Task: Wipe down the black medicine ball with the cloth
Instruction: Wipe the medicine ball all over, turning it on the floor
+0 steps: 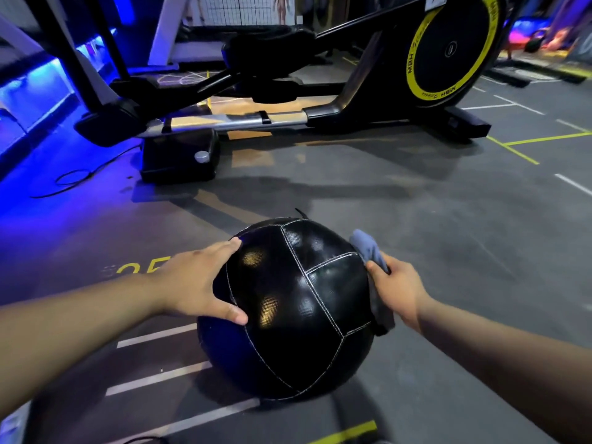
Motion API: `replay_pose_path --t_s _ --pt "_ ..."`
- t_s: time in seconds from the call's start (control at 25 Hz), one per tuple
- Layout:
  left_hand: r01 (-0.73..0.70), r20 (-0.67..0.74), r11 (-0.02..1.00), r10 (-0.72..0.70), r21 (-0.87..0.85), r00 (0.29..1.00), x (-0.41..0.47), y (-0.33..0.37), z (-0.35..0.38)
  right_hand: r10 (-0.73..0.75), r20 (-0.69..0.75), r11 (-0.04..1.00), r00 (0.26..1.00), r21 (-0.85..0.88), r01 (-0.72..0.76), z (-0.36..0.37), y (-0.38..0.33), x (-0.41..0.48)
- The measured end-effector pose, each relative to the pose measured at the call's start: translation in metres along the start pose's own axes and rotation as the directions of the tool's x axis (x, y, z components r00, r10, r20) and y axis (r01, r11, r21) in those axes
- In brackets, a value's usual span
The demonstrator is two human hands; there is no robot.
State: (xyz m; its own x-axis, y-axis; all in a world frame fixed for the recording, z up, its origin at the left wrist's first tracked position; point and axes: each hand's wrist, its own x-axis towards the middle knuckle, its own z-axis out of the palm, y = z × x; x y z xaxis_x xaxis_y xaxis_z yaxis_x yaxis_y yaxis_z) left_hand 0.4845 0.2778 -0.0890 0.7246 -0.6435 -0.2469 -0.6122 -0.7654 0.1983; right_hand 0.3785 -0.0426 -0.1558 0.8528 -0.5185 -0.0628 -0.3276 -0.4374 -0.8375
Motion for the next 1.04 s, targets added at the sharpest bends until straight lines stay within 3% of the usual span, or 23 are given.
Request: replay_pose_path --t_s 0.04,0.12,0.2,0.24,0.32,0.4,0.48,0.52,0.56,0.64,0.72,0.8,0.84,0.92,1.0,1.04 --pt "0.002 0.001 1.000 -0.002 -0.006 1.000 -0.001 0.001 0.001 0.097 0.024 0.994 0.995 0.049 -0.098 -0.002 0.005 0.004" --pt "0.005 0.000 1.000 -0.005 -0.012 1.000 -0.002 0.000 0.002 0.102 0.009 0.991 0.995 0.085 -0.103 0.001 0.004 -0.001" --pt "0.018 0.010 0.999 -0.018 -0.027 1.000 -0.004 -0.005 0.003 -0.152 -0.072 0.988 0.986 -0.004 0.152 0.010 -0.010 -0.018" --pt "0.022 0.017 0.999 -0.021 -0.033 1.000 -0.005 -0.007 0.003 -0.367 -0.090 0.929 0.926 -0.089 0.360 0.016 -0.020 -0.030" --pt "0.029 0.032 0.999 -0.028 -0.035 0.999 -0.009 -0.008 0.003 -0.698 0.025 0.686 0.716 -0.261 0.679 0.029 -0.039 -0.054" --pt "0.040 0.031 0.999 -0.039 -0.023 0.999 -0.013 -0.005 0.003 -0.814 0.264 0.402 0.517 -0.388 0.830 0.043 -0.050 -0.065" --pt "0.043 0.028 0.999 -0.042 -0.016 0.999 -0.016 -0.005 0.005 -0.780 0.439 0.241 0.445 -0.445 0.862 0.046 -0.053 -0.063" --pt "0.041 0.028 0.999 -0.041 -0.015 0.999 -0.016 -0.006 0.005 -0.782 0.445 0.204 0.437 -0.479 0.854 0.043 -0.050 -0.059" --pt "0.039 0.023 0.999 -0.039 -0.013 0.999 -0.016 -0.008 0.006 -0.793 0.400 0.223 0.459 -0.511 0.830 0.038 -0.044 -0.054" --pt "0.034 0.019 0.999 -0.034 -0.011 0.999 -0.011 -0.012 0.006 -0.768 0.205 0.459 0.607 -0.485 0.744 0.026 -0.033 -0.043" --pt "0.022 0.014 1.000 -0.022 -0.014 1.000 -0.007 -0.010 0.007 -0.548 0.060 0.749 0.834 -0.409 0.522 0.009 -0.020 -0.023" --pt "0.018 0.018 1.000 -0.018 -0.021 1.000 -0.005 -0.010 0.008 -0.272 0.028 0.881 0.962 -0.394 0.261 -0.009 -0.003 -0.006" --pt "0.024 0.030 0.999 -0.023 -0.034 0.999 -0.005 -0.013 0.007 -0.245 0.031 0.898 0.969 -0.368 0.239 -0.013 0.006 -0.004" --pt "0.054 0.026 0.986 -0.051 -0.158 0.998 -0.006 -0.023 0.002 -0.334 -0.017 0.912 0.943 -0.258 0.318 -0.008 0.005 -0.016" --pt "0.076 -0.058 0.929 -0.104 -0.363 0.993 -0.008 -0.030 -0.002 -0.502 -0.054 0.850 0.863 -0.215 0.481 0.011 -0.012 -0.034" --pt "0.058 -0.103 0.898 -0.113 -0.436 0.988 -0.006 -0.030 -0.001 -0.608 -0.021 0.770 0.794 -0.258 0.583 0.021 -0.021 -0.042"
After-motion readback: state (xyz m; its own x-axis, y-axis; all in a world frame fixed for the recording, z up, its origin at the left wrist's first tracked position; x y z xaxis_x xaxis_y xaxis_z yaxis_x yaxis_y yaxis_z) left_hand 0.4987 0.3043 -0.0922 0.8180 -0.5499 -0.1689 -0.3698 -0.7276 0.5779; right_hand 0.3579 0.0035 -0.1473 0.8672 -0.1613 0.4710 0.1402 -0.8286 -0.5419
